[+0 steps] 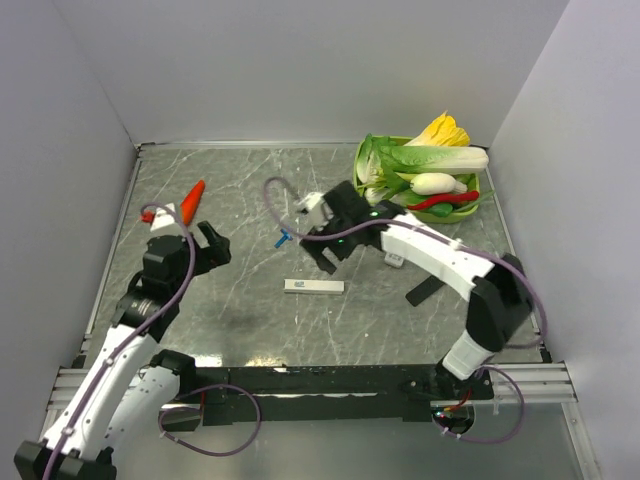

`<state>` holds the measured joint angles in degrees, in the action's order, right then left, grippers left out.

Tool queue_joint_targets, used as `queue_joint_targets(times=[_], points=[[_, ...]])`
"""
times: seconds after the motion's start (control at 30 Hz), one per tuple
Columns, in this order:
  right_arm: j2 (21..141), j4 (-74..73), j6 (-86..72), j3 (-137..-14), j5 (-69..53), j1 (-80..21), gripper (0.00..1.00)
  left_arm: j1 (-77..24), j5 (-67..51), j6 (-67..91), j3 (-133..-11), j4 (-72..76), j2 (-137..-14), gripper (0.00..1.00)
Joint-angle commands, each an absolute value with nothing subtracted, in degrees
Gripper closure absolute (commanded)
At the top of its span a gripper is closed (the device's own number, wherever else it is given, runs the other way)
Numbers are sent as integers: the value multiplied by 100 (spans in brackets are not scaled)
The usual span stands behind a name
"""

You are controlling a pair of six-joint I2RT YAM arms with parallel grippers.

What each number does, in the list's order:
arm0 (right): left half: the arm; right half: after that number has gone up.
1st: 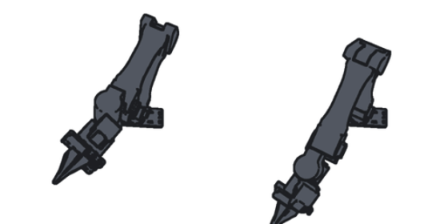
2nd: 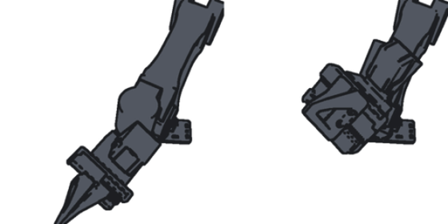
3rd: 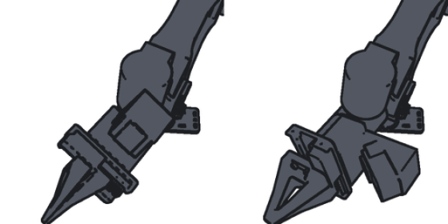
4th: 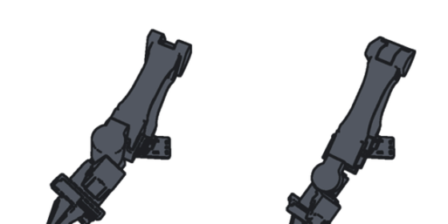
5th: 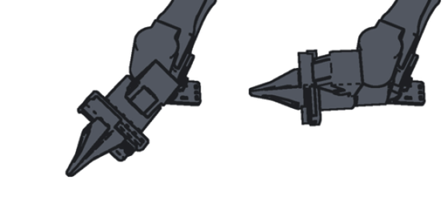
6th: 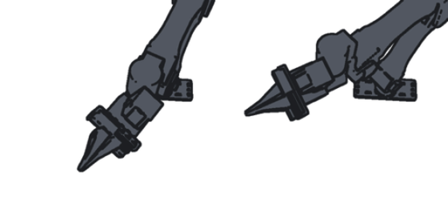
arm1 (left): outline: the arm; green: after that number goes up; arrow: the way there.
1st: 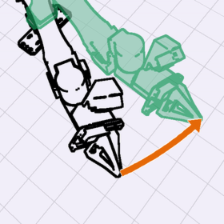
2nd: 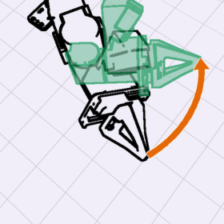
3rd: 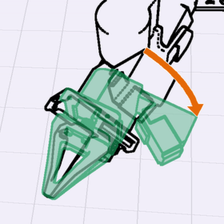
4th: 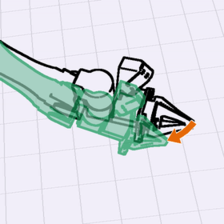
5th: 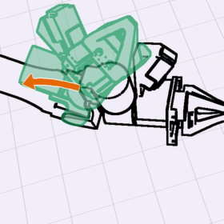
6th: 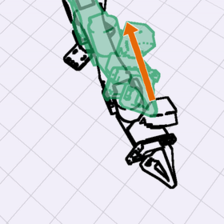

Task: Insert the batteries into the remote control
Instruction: Load the battery cover into the remote control.

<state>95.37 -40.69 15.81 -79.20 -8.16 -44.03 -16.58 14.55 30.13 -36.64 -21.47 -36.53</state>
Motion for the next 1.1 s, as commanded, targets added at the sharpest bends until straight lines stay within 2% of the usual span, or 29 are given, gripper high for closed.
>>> queue_joint_targets(times=[0.0,0.23,0.33,0.37,0.53,0.73,0.8,0.93,1.07], points=[[8659,-3437,-477,-7129,-852,-3790,1,-1626,55,3357,-3674,-1793,-4235,1],[8183,-2857,-2143,-5881,-879,-3349,0,-1687,-1967,3682,-3920,-1477,-6262,1],[8051,-2488,-2855,-5363,-922,-3314,6,-1880,-2275,3674,-4148,-1564,-7080,1],[8016,-2383,-3022,-5118,-949,-3313,11,-2020,-2311,3656,-4201,-1599,-7249,1],[7822,-1672,-3691,-4466,-1020,-3296,14,-2460,-2250,3586,-4544,-1732,-8067,7],[8007,-1319,-3972,-4202,-1248,-3278,16,-2768,-2206,3630,-4693,-1608,-8551,21],[8042,-1152,-4078,-4140,-1266,-3278,18,-2804,-2101,3595,-4755,-1661,-8639,23],[8112,-1011,-4157,-4078,-1248,-3278,25,-2839,-2030,3577,-4755,-1626,-8789,33],[8183,-949,-4192,-4052,-1248,-3270,29,-2839,-1969,3595,-4781,-1608,-8824,38]])
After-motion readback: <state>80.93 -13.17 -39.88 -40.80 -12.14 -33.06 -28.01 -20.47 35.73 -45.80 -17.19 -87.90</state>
